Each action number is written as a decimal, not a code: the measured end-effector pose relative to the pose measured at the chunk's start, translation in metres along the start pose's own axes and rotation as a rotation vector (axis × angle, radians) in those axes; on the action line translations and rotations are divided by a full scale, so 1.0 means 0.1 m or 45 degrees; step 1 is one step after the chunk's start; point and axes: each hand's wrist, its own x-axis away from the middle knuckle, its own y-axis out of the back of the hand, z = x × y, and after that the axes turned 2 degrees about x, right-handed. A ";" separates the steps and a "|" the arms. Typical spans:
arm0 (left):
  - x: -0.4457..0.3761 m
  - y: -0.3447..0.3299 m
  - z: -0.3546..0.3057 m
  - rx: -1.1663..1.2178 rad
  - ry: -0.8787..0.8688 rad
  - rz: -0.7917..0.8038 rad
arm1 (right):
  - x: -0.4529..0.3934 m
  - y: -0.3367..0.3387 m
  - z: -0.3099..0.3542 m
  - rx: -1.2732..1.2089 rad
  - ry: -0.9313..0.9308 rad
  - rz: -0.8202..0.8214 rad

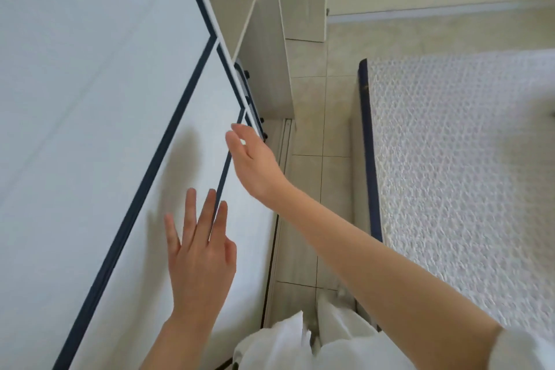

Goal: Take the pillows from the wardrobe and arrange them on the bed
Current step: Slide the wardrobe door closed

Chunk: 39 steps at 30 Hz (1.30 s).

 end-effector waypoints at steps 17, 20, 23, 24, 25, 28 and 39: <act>-0.70 0.03 0.10 -0.698 0.428 0.152 | -0.96 -0.44 0.38 -0.152 -0.072 0.299; -0.75 -0.02 0.11 -0.747 0.436 0.164 | -1.02 -0.50 0.39 -0.143 -0.084 0.272; -0.83 -0.08 0.11 -0.802 0.435 0.164 | -1.09 -0.48 0.37 -0.163 -0.089 0.252; -0.87 -0.11 0.11 -0.827 0.435 0.161 | -1.13 -0.46 0.36 -0.165 -0.084 0.250; -0.91 -0.14 0.11 -0.854 0.435 0.157 | -1.17 -0.43 0.35 -0.166 -0.076 0.252; -1.06 -0.22 0.10 -0.938 0.416 0.167 | -1.34 -0.33 0.30 -0.172 -0.055 0.251; -1.79 -0.62 0.07 -1.115 0.298 0.231 | -2.09 -0.04 0.21 -0.191 0.045 0.187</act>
